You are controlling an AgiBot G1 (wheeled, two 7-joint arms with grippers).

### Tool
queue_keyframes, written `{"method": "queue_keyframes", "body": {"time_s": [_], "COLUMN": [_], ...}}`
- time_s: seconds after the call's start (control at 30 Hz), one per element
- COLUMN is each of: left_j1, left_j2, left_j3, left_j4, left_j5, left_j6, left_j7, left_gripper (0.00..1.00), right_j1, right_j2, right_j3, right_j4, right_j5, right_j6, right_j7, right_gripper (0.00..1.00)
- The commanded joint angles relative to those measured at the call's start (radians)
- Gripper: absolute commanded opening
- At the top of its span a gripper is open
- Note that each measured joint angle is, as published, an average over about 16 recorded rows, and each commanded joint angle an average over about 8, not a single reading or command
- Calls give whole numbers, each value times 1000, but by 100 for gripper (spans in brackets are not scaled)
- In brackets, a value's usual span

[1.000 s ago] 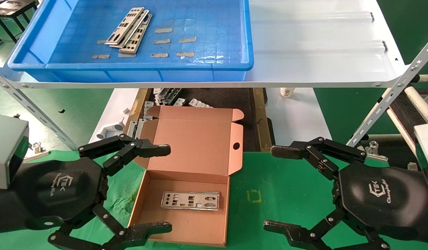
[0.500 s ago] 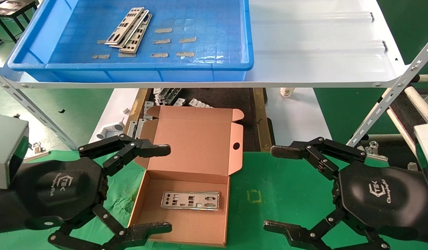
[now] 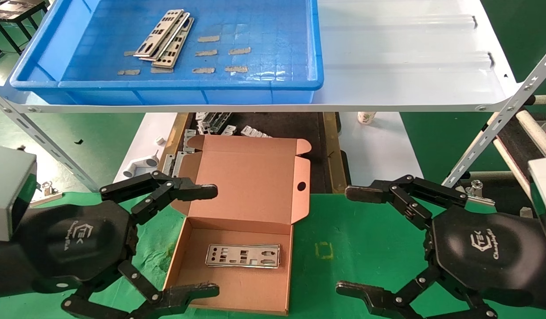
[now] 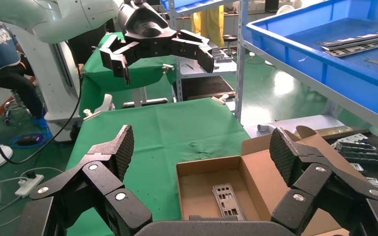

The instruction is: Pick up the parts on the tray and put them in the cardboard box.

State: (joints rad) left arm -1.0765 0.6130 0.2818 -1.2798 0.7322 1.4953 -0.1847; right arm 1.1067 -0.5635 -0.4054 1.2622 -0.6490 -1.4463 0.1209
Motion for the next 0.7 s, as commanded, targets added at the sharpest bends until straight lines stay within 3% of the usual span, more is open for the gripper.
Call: {"method": "queue_keyframes", "body": {"time_s": [0.03,0.7], "left_j1": [0,0], "left_j2": [0,0], "left_j3": [0,0], "left_j4": [0,0], "left_j5": [0,0], "left_j6": [0,0], "left_j7": [0,0], "left_gripper": [100,100], "right_j1": [0,0], "right_j2": [0,0], "right_j3": [0,0], "right_j4": [0,0], "right_j5": [0,0], "right_j6": [0,0], "right_j7": [0,0], "right_gripper": [100,100]}}
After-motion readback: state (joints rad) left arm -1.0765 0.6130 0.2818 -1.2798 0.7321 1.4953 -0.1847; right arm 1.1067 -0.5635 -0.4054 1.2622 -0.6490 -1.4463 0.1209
